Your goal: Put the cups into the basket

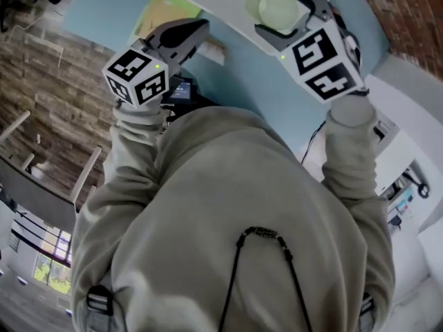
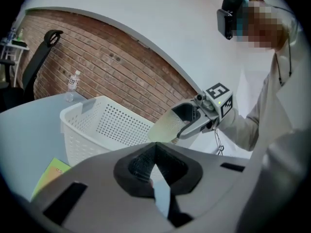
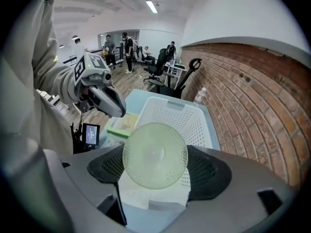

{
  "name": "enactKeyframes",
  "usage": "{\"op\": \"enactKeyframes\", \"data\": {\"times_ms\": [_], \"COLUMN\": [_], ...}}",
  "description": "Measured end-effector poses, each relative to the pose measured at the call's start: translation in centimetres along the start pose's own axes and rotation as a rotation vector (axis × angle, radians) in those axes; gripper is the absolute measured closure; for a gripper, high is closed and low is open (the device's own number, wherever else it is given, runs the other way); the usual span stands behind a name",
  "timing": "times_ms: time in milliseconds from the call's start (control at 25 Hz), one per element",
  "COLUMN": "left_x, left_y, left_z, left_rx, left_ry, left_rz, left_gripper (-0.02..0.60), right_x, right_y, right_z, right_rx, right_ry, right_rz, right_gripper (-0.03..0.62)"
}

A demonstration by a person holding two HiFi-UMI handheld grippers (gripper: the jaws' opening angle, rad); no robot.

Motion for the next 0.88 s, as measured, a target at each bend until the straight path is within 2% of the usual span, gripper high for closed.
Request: {"op": "enactKeyframes", "data": {"times_ms": [120, 400, 880], "left_x": [0.5, 0.6, 0.7], "left_y": [0.5, -1.1, -2.4], "left_z": [2.2, 5.8, 7.5], "left_rx": [0.038, 0.089, 0.13], "left_ry": [-0.007, 0.024, 0.053], "left_rz": [-0.029, 0.0, 0.006], "left_gripper": [0.584, 0.584, 0.584], "right_x": [-3.9, -10.7, -16.3], "right_y": [0.0, -1.4, -2.9], "right_z": [-0.2, -1.0, -1.0], "right_rx": [-0.024, -0.062, -0.072], "right_ry": [0.031, 0.099, 0.157], "right_rz": [0.049, 0.148, 0.217], "right_gripper": [0.217, 0.217, 0.217]}}
Point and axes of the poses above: the fingertips, and each gripper's own axes: x backward along the fingers, z to its left, y out of its top, the point moved 7 cm from there along x, backward along the fingers, and after that the axes turned 4 degrees about -y, right-handed, at the moved point
